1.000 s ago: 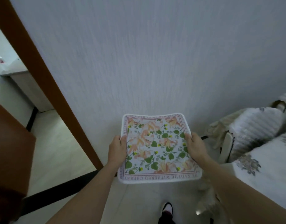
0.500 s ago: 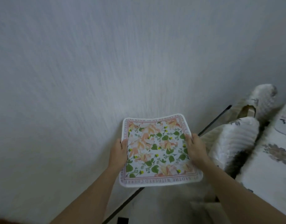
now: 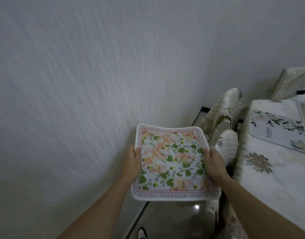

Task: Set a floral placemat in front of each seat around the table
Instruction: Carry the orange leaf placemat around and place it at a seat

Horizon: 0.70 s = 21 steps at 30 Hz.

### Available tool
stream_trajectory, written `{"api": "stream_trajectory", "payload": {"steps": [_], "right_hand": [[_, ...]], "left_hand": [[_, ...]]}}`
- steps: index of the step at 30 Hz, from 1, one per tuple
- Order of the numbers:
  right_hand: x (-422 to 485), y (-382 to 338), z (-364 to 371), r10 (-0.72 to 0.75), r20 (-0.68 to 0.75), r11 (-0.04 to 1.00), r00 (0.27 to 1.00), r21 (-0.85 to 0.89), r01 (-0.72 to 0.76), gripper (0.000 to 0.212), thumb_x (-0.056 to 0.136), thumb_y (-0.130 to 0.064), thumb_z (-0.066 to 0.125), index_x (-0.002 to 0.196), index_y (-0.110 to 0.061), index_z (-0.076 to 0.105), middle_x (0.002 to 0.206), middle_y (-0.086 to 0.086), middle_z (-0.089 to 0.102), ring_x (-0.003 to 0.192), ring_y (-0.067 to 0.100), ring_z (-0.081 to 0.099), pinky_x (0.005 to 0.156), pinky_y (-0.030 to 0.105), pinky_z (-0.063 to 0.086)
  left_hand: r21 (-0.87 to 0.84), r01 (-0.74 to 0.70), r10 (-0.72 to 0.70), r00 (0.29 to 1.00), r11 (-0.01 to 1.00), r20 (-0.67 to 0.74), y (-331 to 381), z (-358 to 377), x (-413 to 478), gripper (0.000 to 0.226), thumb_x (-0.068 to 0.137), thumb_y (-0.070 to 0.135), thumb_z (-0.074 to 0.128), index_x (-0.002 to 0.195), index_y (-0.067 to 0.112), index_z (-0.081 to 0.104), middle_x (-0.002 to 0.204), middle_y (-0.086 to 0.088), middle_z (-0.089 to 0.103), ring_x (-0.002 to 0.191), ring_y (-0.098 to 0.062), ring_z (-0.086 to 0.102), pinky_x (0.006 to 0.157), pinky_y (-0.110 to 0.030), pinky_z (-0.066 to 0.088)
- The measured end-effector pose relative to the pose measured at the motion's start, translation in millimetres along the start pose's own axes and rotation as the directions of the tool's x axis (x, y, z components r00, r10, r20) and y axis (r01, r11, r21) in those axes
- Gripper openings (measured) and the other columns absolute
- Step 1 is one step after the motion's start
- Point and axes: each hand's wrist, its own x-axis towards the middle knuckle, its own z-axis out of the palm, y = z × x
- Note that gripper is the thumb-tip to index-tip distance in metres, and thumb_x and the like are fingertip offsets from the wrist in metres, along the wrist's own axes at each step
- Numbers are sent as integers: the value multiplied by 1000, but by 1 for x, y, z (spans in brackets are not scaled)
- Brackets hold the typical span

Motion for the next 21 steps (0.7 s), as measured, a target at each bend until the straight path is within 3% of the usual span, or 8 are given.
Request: {"api": "stream_trajectory", "payload": {"steps": [3, 8, 14, 18, 21], "right_hand": [[29, 8, -7, 40, -51, 999, 998, -6, -41, 36, 101, -42, 36, 102, -12, 56, 92, 6, 63, 85, 26, 60, 75, 40, 49], [73, 11, -15, 112, -165, 993, 980, -7, -114, 33, 102, -38, 37, 94, -10, 53, 83, 1, 58, 77, 22, 56, 60, 33, 38], [130, 8, -24, 189, -323, 980, 927, -4, -201, 33, 101, -39, 37, 94, -12, 54, 83, 1, 58, 76, 19, 56, 55, 29, 36], [152, 5, -24, 193, -405, 978, 894, 12, -206, 23, 102, -34, 37, 98, -17, 52, 86, 0, 57, 76, 17, 54, 56, 24, 35], [159, 9, -26, 209, -433, 973, 877, 4, -231, 21, 102, -35, 37, 98, -19, 50, 85, -1, 57, 73, 10, 52, 56, 25, 36]], "left_hand": [[-2, -27, 27, 997, 1000, 68, 12, 25, 35, 32, 105, 38, 32, 99, 14, 53, 79, -3, 67, 60, -12, 67, 44, -19, 48], [32, -114, 105, 972, 993, 209, 30, 64, 108, 33, 104, 42, 32, 97, 17, 53, 83, -7, 70, 64, -16, 71, 51, -27, 57], [75, -213, 178, 928, 974, 329, 61, 113, 198, 34, 103, 44, 31, 96, 18, 52, 79, -6, 70, 62, -16, 71, 57, -41, 61], [123, -274, 202, 889, 954, 410, 80, 144, 235, 32, 103, 44, 30, 95, 20, 50, 77, -5, 69, 59, -14, 70, 52, -33, 59], [140, -342, 236, 841, 929, 487, 94, 170, 248, 33, 103, 44, 30, 93, 19, 49, 78, -2, 66, 64, -16, 68, 55, -35, 56]]}}
